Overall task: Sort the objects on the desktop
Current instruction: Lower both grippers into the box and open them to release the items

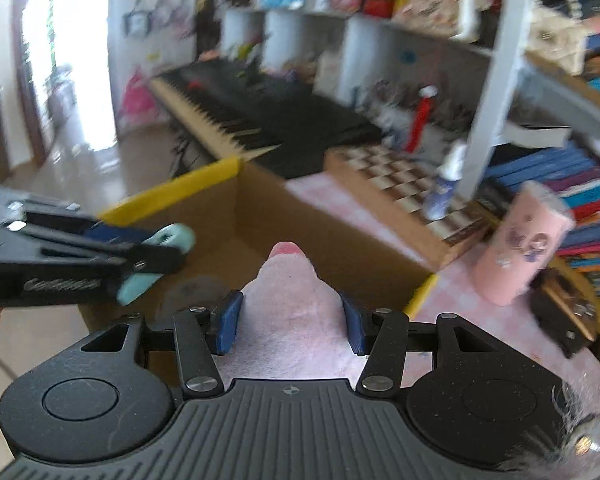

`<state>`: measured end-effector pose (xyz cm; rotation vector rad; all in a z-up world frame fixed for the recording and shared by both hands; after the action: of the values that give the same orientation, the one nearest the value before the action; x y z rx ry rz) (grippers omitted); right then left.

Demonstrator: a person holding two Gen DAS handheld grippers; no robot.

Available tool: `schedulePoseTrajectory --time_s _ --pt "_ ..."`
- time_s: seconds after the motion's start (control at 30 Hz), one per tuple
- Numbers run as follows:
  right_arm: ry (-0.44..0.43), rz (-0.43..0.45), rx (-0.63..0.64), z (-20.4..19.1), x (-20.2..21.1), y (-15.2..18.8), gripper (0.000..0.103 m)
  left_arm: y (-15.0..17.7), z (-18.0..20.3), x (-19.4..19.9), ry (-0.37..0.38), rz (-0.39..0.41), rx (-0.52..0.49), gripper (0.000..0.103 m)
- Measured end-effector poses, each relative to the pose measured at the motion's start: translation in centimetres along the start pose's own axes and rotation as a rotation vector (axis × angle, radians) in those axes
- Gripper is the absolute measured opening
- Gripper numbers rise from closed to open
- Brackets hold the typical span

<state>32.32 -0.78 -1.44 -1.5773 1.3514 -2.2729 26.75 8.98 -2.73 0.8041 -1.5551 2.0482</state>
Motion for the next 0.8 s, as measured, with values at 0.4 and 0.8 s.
schedulePoseTrajectory --time_s 0.4,0.8 --pt "-0.171 -0.160 0.115 -2.0 -4.3 1.9 0.050 1.8 0.1 -4.7 -0.083 -0.186 -0.057 0.023" --pt "-0.214 -0.194 0.125 -2.5 -5.6 2.1 0.050 3.2 -0.3 -6.0 -0.088 -0.265 -0.035 0.023"
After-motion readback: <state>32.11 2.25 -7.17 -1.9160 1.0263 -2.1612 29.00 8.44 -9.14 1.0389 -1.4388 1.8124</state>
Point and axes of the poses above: each gripper's, at about its wrist camera, not at the fingertips, and x roughly against the way its jaws point, z to its right, y to its underside, the point moved 9 cm from there along -x, roughly the way its jaws point, and after that the axes turned 6 degrees about -z, right-handed, at the moved point
